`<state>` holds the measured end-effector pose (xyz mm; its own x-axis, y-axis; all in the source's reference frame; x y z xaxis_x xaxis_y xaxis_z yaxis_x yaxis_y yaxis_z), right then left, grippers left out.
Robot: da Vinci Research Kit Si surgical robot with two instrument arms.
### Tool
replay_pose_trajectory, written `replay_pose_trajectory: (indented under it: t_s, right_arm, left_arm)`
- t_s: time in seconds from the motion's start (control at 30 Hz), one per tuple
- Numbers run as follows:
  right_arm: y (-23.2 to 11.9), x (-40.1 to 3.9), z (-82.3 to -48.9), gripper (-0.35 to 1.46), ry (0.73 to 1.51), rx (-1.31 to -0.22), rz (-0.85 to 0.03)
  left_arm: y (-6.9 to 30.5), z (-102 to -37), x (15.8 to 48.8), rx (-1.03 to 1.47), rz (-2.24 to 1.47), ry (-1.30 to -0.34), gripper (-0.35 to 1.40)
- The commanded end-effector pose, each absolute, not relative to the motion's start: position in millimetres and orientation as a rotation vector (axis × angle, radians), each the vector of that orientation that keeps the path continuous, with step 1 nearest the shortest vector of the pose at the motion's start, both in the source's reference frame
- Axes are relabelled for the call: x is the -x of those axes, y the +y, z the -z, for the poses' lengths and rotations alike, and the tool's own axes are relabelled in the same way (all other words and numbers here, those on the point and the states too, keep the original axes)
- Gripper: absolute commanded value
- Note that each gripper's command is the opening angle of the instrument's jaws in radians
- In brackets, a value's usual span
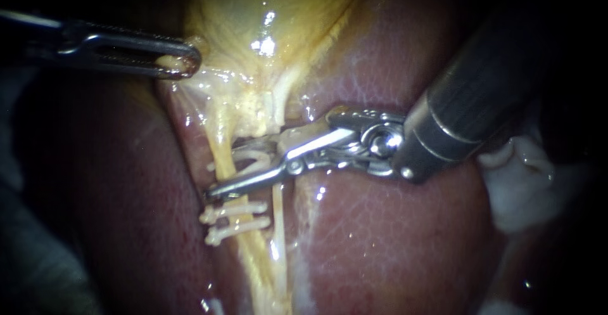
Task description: Clipping third clip left tube
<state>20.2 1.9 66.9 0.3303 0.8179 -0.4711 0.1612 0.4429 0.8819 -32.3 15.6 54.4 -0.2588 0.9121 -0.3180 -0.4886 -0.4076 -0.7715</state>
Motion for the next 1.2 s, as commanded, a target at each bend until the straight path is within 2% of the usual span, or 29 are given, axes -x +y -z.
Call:
replay_pose_trajectory:
  t_s: [0.03, 0.3, 0.73, 1.2]
  right_arm:
    - [1.9, -20.4, -66.9, 0.49, 1.189, -1.063, -0.553]
    - [2.0, -21.7, -66.9, 0.49, 1.247, -1.147, -0.531]
    - [2.1, -23.0, -67.0, 0.48, 1.289, -1.185, -0.506]
    - [2.2, -21.7, -65.4, 0.48, 1.295, -1.236, -0.472]
  left_arm:
    - [15.6, -54.4, 32.3, 0.947, -1.824, -0.672, -0.35]
    - [15.6, -54.4, 32.3, 0.948, -1.825, -0.672, -0.35]
    - [15.6, -54.4, 32.3, 0.947, -1.824, -0.669, -0.35]
    - [15.6, -54.4, 32.0, 0.948, -1.825, -0.67, -0.35]
